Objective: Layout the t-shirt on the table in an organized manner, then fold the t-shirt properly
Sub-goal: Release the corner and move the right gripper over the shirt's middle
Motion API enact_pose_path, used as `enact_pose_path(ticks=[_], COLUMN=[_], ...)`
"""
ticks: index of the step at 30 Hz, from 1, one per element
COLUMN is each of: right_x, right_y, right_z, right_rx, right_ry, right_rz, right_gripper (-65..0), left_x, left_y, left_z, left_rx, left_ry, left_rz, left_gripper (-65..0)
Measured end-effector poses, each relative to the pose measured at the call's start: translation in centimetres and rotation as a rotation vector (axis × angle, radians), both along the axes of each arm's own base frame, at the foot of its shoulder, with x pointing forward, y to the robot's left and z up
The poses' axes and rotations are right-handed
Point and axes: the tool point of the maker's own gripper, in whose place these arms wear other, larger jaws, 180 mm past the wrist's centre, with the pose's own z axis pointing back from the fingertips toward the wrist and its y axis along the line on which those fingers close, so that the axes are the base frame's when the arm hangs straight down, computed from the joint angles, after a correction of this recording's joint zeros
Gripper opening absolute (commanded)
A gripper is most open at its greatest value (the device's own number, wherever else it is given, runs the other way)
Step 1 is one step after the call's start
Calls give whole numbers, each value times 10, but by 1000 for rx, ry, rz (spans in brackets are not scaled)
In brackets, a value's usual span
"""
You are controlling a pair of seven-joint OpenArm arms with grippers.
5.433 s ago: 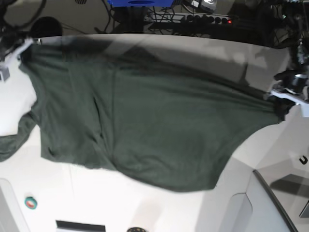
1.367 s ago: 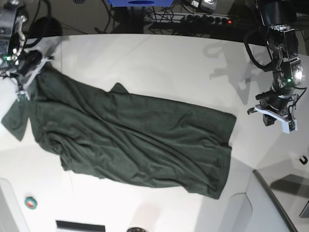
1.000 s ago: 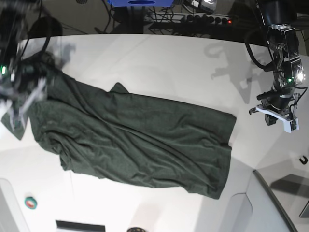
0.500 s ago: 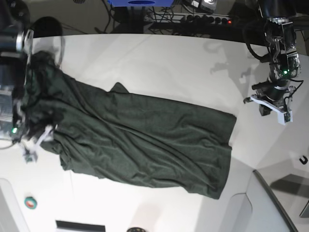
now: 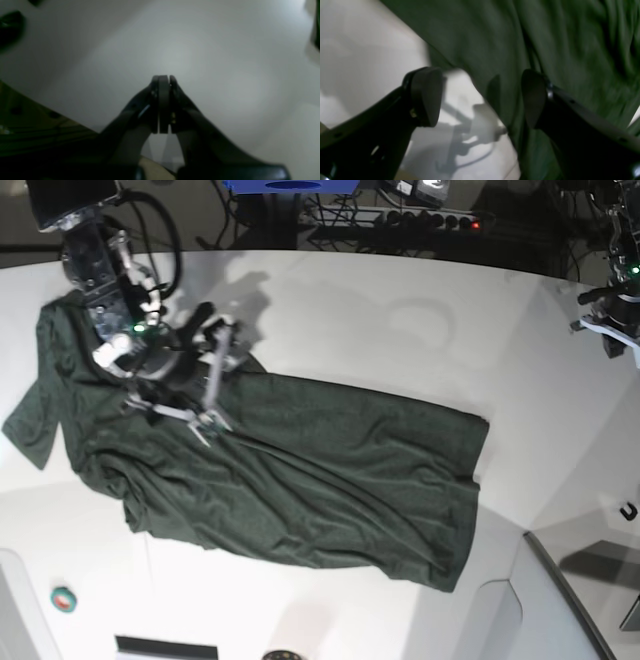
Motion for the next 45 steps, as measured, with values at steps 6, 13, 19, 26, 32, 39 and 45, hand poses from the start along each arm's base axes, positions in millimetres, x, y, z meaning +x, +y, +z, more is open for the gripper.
enact_pose_path(ticks=[6, 13, 19, 26, 32, 39, 45], right_x=[-13, 1, -12, -12, -25, -28, 1], right_y=[23, 32, 25, 23, 37, 44, 40], right_z=[-23, -37, -64, -66, -44, 12, 40], right_rx=[-50, -62, -80, -88, -57, -61, -117], right_ry=[59, 60, 110, 113, 115, 115, 76], right_rz=[22, -4, -9, -11, 3, 12, 43], right_gripper=[-200, -201, -384, -620, -644, -644, -632], left_x=[-4, -4, -5, -5, -5, -4, -4], left_y=[-7, -7, -7, -7, -7, -5, -5], left_z=[-7, -7, -8, -8, -7, -6, -6], left_rx=[-19, -21, -20, -19, -19, -15, -14], left_ry=[9, 8, 10, 8, 8, 7, 9], left_rz=[5, 6, 6, 6, 6, 4, 3], left_gripper=[-650, -650, -650, -650, -650, -650, -650])
